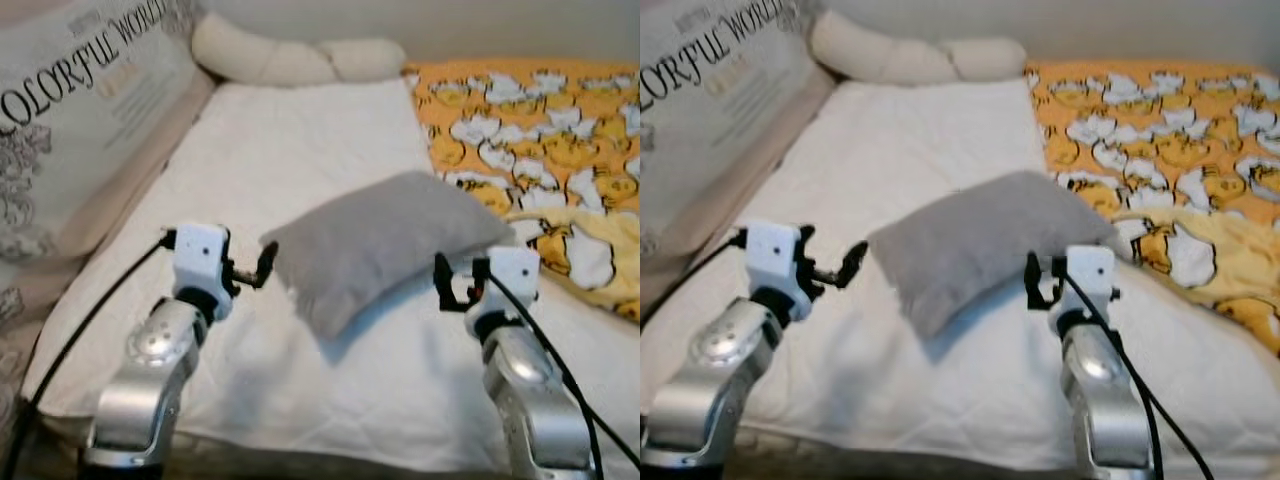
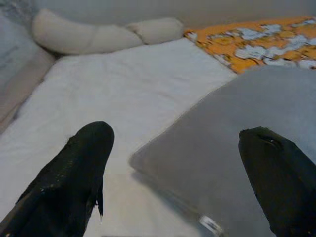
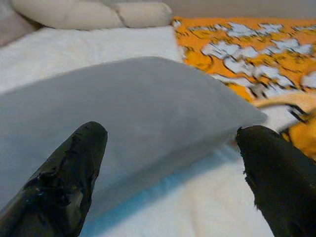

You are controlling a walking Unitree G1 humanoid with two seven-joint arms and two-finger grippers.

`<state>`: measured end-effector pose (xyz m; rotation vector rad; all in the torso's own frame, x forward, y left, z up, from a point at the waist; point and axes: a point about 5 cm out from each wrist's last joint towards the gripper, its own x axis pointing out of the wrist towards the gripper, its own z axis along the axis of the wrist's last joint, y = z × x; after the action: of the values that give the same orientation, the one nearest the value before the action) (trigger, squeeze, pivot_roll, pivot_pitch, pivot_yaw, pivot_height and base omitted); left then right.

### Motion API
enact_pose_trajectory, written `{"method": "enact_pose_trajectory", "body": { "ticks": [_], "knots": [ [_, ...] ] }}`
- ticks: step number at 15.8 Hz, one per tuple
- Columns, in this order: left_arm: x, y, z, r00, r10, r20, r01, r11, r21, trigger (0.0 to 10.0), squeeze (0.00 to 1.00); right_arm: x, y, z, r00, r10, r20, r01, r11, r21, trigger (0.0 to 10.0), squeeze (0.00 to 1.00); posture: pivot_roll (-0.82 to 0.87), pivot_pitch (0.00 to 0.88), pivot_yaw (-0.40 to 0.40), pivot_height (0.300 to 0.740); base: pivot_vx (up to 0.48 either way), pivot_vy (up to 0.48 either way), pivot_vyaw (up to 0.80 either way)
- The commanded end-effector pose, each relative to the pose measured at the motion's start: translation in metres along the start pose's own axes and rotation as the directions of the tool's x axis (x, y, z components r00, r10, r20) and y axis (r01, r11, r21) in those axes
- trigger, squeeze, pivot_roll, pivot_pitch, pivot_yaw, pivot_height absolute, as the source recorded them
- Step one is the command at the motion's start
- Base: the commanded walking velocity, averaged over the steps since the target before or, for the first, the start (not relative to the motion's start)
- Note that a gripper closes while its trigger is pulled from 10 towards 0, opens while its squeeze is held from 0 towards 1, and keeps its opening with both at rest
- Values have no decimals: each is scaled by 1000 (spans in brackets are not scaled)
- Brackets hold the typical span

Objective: Clean up the room

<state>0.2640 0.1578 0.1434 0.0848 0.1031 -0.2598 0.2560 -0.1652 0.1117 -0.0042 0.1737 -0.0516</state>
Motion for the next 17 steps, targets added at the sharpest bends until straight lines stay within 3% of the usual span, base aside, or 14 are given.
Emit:
{"method": "enact_pose_trajectory", "body": {
  "ticks": [1,7,17],
  "knots": [
    [-2,8,0,1000,25,-5,-25,1000,9,10000,0,2,10,4,999,38,18,-38,999,4,10000,0,27,0,35,740,311,0,0],
    [-5,-4,-6,999,-50,-22,50,999,15,10000,0,0,9,2,1000,28,8,-28,1000,11,10000,0,20,0,39,740,47,0,0],
    [1,-4,-6,997,-60,-37,61,998,30,10000,0,3,7,2,1000,15,4,-15,1000,7,10000,0,14,0,43,740,0,0,0]
  ]
}}
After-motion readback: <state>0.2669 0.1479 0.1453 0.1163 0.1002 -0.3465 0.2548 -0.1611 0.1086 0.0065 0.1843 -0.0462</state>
